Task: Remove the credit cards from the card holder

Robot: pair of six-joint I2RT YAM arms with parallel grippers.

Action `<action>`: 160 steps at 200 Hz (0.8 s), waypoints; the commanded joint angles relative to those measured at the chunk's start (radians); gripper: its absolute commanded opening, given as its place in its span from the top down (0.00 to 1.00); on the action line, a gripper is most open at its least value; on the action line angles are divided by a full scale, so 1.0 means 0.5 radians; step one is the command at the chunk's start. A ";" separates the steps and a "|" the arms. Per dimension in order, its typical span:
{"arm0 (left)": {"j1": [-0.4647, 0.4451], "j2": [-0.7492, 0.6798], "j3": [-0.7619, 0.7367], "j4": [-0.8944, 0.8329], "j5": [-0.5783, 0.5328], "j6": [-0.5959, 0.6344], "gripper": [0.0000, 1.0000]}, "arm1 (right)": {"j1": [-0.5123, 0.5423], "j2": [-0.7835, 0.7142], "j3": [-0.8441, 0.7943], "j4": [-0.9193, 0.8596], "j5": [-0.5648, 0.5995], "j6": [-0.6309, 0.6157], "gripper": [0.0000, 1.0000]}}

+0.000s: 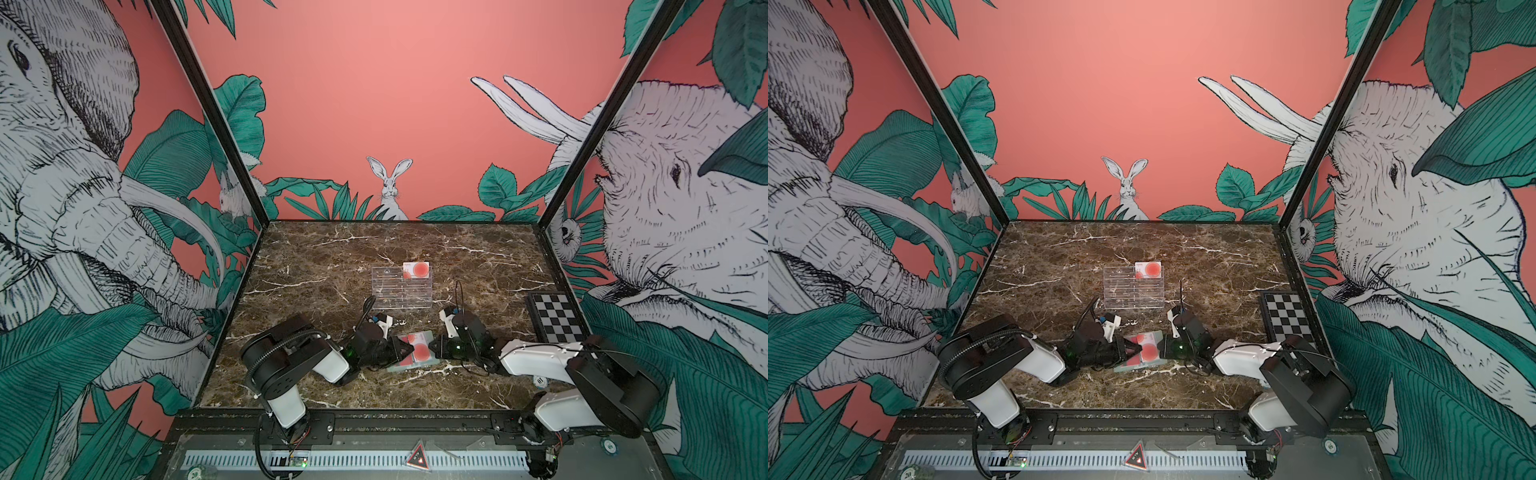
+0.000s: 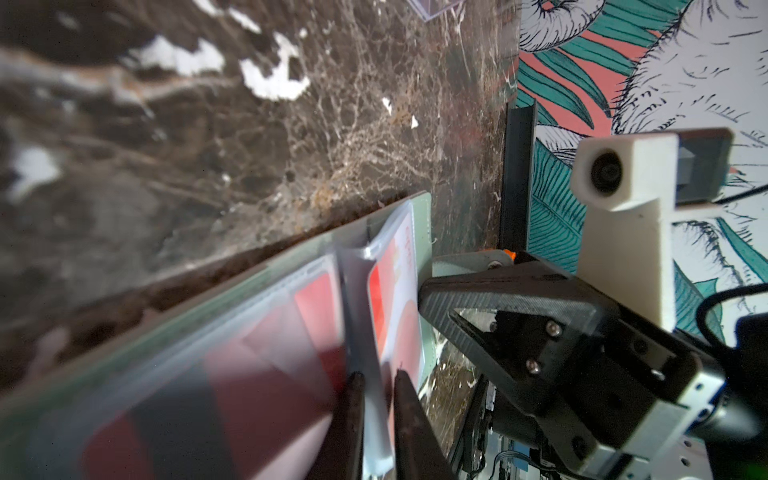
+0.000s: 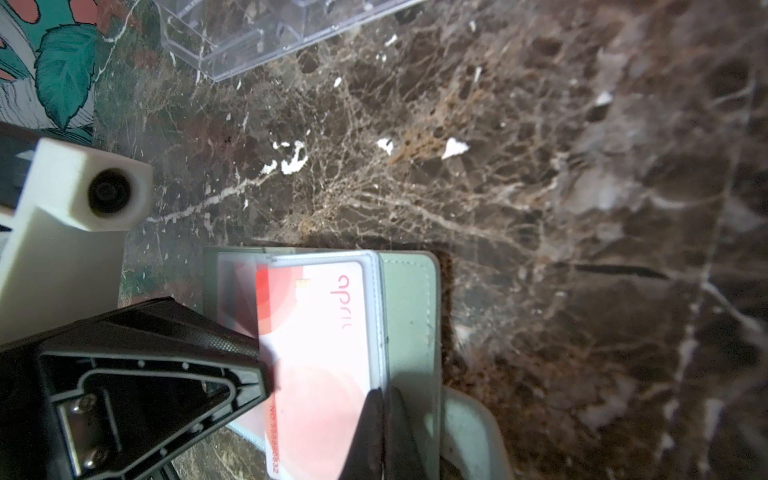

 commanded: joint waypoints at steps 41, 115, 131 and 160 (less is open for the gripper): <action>-0.013 0.033 -0.018 0.063 -0.051 -0.027 0.92 | 0.001 0.046 -0.052 -0.027 -0.012 0.002 1.00; -0.014 -0.031 -0.039 -0.012 -0.069 -0.012 1.00 | 0.004 0.042 -0.059 -0.058 0.021 0.006 1.00; -0.014 -0.076 -0.046 -0.066 -0.075 -0.002 1.00 | 0.005 0.043 -0.063 -0.057 0.020 0.005 1.00; -0.014 -0.164 -0.051 -0.162 -0.089 0.028 1.00 | 0.003 0.045 -0.069 -0.060 0.014 -0.001 1.00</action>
